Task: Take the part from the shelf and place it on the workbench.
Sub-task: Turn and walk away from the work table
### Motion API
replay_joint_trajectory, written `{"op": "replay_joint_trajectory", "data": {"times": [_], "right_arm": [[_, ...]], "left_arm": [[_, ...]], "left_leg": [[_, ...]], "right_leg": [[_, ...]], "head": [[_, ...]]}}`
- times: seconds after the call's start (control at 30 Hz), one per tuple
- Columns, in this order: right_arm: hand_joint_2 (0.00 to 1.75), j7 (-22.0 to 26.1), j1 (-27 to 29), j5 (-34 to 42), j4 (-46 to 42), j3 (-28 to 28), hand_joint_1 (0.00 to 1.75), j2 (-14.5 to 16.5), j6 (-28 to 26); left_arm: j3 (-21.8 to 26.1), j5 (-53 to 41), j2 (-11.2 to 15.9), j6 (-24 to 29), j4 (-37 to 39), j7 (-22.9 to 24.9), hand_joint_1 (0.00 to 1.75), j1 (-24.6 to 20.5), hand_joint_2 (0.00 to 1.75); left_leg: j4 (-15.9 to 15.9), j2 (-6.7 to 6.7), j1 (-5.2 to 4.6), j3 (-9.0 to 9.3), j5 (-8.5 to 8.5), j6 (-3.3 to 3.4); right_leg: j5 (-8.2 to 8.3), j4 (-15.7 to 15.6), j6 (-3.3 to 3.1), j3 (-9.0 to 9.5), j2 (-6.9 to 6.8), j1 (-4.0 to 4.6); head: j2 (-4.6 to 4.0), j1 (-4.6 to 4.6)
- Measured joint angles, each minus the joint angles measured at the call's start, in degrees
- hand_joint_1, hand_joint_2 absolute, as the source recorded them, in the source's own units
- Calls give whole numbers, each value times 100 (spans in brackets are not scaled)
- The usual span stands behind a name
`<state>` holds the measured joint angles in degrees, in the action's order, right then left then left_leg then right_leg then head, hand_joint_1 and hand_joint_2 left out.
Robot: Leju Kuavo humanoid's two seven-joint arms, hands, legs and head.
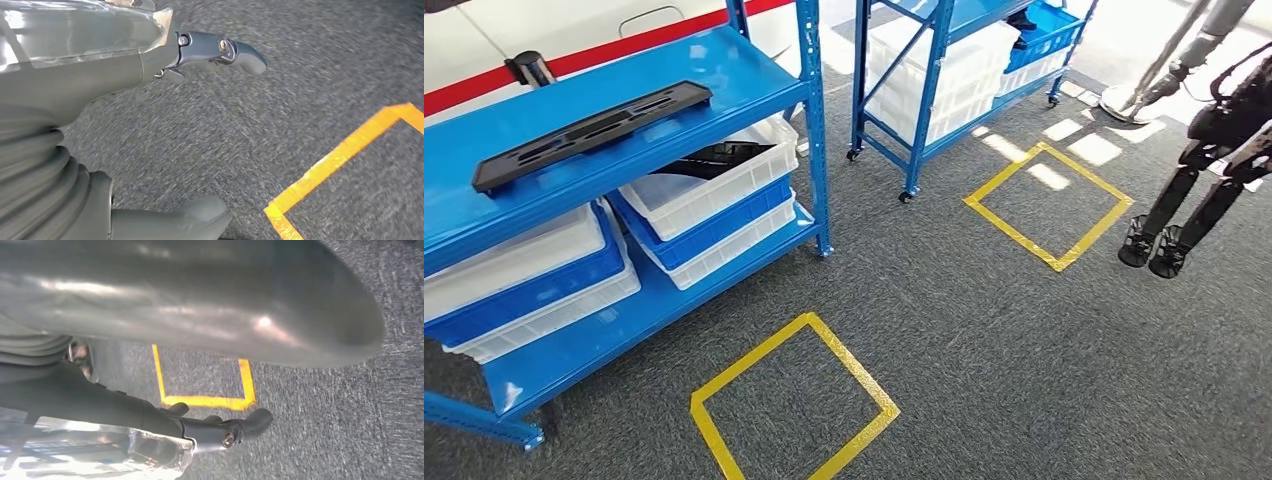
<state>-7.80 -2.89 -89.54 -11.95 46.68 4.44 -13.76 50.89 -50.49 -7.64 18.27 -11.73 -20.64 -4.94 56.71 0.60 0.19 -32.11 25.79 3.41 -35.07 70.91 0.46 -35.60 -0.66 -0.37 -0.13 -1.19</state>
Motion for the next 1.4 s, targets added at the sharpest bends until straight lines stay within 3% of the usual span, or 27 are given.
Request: {"op": "replay_joint_trajectory", "data": {"times": [0.03, 0.07, 0.13, 0.17, 0.2, 0.27, 0.33, 0.4, 0.47, 0.53, 0.57, 0.6, 0.7, 0.77, 0.83, 0.9, 0.97, 1.03, 1.07, 1.1, 1.13, 1.2, 1.27, 1.33, 1.4], "right_arm": [[0, 0, 12, 1, 0, -1, 0, -7, 9], [0, 0, 20, 1, 0, -1, 0, -15, 16], [0, 0, 22, 1, 0, -2, 0, -32, 29], [0, -1, 17, 1, 2, -2, 0, -35, 36], [0, -2, 11, 0, 5, -2, 0, -36, 45], [0, -5, 0, -1, 9, -2, 0, -33, 53], [0, -14, -5, -1, 10, -4, 0, -36, 54], [0, -20, -6, -1, 10, -9, 0, -35, 54], [0, -21, 5, -1, 10, -13, 0, -35, 54], [0, -32, 23, -1, 10, -15, 0, -39, 54], [0, -39, 28, -1, 10, -15, 0, -40, 54], [0, -46, 26, -1, 10, -17, 0, -40, 54], [0, -52, 7, -1, 9, -30, 0, -27, 55], [0, -56, -4, -1, 10, -33, 0, -19, 57], [0, -70, -20, -1, 10, -51, 0, -13, 70], [0, -101, -29, -1, 9, -90, 0, -4, 85], [0, -127, -17, -1, 9, -131, 0, 5, 87], [0, -136, 13, 1, 10, -185, 0, 11, 86], [0, -138, 27, 1, 10, -215, 0, 10, 86], [0, -134, 33, 2, 10, -244, 0, 9, 86], [0, -129, 34, 2, 10, -264, 0, 7, 86], [0, -120, 30, 2, 11, -285, 0, 9, 86], [0, -112, 27, 2, 14, -297, 0, 18, 87], [0, -104, 22, 3, 15, -319, 0, 23, 87], [0, -101, 18, 3, 15, -345, 0, 31, 87]], "left_arm": [[0, 0, -2, 0, 2, 1, 0, 3, 175], [0, 0, -5, -1, 4, 2, 0, 8, 175], [-1, -4, -13, -2, 7, 4, 0, 14, 175], [-1, -11, -13, -2, 7, 5, 0, 14, 175], [0, -23, -11, -2, 6, 8, 0, 13, 175], [0, -47, -5, -2, 7, 15, 0, 14, 175], [0, -57, 0, -3, 8, 19, 0, 18, 175], [-1, -61, 1, -4, 8, 20, 0, 16, 175], [-2, -63, -3, -4, 8, 21, 0, 0, 175], [-1, -63, -3, -4, 8, 22, 0, -4, 175], [-1, -63, -3, -5, 8, 26, 0, 2, 175], [-1, -63, -3, -6, 8, 30, 0, 8, 175], [-1, -66, 4, -9, 7, 36, 0, 5, 175], [-1, -68, 9, -9, 6, 37, 0, -5, 175], [-1, -68, 18, -8, 7, 50, 0, 2, 175], [0, -64, 22, -4, 8, 75, 0, 14, 175], [5, -45, 25, 5, 8, 93, 0, 13, 175], [18, -8, 31, 19, 8, 100, 0, 11, 175], [28, 7, 32, 25, 8, 101, 0, 14, 175], [40, 16, 31, 28, 8, 99, 0, 19, 175], [51, 19, 28, 31, 8, 94, 0, 22, 175], [66, 20, 24, 31, 8, 85, 0, 25, 175], [74, 20, 26, 32, 8, 81, 0, 28, 175], [85, 20, 34, 36, 8, 80, 0, 41, 175], [95, 17, 38, 40, 8, 82, 0, 60, 175]], "left_leg": [[2, 83, 2, -2, -3, -1], [6, 165, 8, 0, -4, -7], [30, 324, 30, 9, 2, -42], [58, 393, 33, 0, 14, -77], [94, 453, 29, -19, 30, -117], [140, 544, 12, -72, 44, -187], [157, 591, 34, -111, 39, -232], [383, 381, 53, -223, 179, -272], [1028, 82, 50, -533, 530, -306], [1691, -14, 54, -866, 789, -322], [1783, -31, 54, -917, 773, -318], [1653, -50, 51, -850, 656, -303], [561, -322, -1, -270, 189, -198], [242, -426, -55, -120, 134, -155], [198, -307, -61, -120, 106, -114], [100, -195, -26, -76, 38, -64], [43, -79, -1, -56, -12, -32], [45, 69, 3, -67, -24, -15], [48, 147, 4, -67, -25, -17], [55, 225, 8, -65, -25, -22], [68, 300, 15, -64, -22, -34], [125, 442, 17, -82, 3, -90], [171, 542, -1, -112, 28, -162], [168, 624, 10, -137, 19, -218], [289, 499, 33, -208, 95, -265]], "right_leg": [[-64, 243, 27, -124, 17, -19], [-28, 269, 78, -147, 25, -39], [285, -325, 218, 116, 92, -96], [441, -724, 277, 292, 206, -131], [554, -1032, 288, 413, 292, -147], [610, -1241, 222, 498, 378, -144], [633, -1240, 125, 513, 274, -137], [653, -1249, 38, 517, 170, -139], [646, -1253, -34, 517, 47, -108], [631, -1252, -66, 511, -96, -74], [625, -1252, -73, 511, -163, -63], [620, -1252, -78, 516, -226, -52], [597, -1252, -77, 548, -383, -12], [577, -1255, -45, 560, -471, 13], [565, -1271, 10, 581, -548, 25], [478, -1145, 49, 543, -393, 25], [207, -588, 33, 288, -115, -1], [-34, 101, 34, -49, -12, -28], [-44, 247, 65, -132, -1, -41], [45, 168, 115, -112, 12, -55], [199, -111, 174, 2, 47, -75], [509, -858, 258, 312, 260, -121], [622, -1213, 216, 460, 395, -125], [638, -1223, 111, 483, 310, -115], [660, -1235, 26, 500, 209, -125]], "head": [[0, 1], [0, 1], [0, 2], [0, 9], [0, 15], [0, 19], [0, 13], [0, -7], [0, -35], [0, -43], [0, -44], [0, -44], [0, -42], [0, -39], [0, -40], [0, -32], [0, -9], [0, 6], [0, 6], [0, 7], [0, 7], [0, 20], [0, 27], [0, 18], [0, 1]]}}
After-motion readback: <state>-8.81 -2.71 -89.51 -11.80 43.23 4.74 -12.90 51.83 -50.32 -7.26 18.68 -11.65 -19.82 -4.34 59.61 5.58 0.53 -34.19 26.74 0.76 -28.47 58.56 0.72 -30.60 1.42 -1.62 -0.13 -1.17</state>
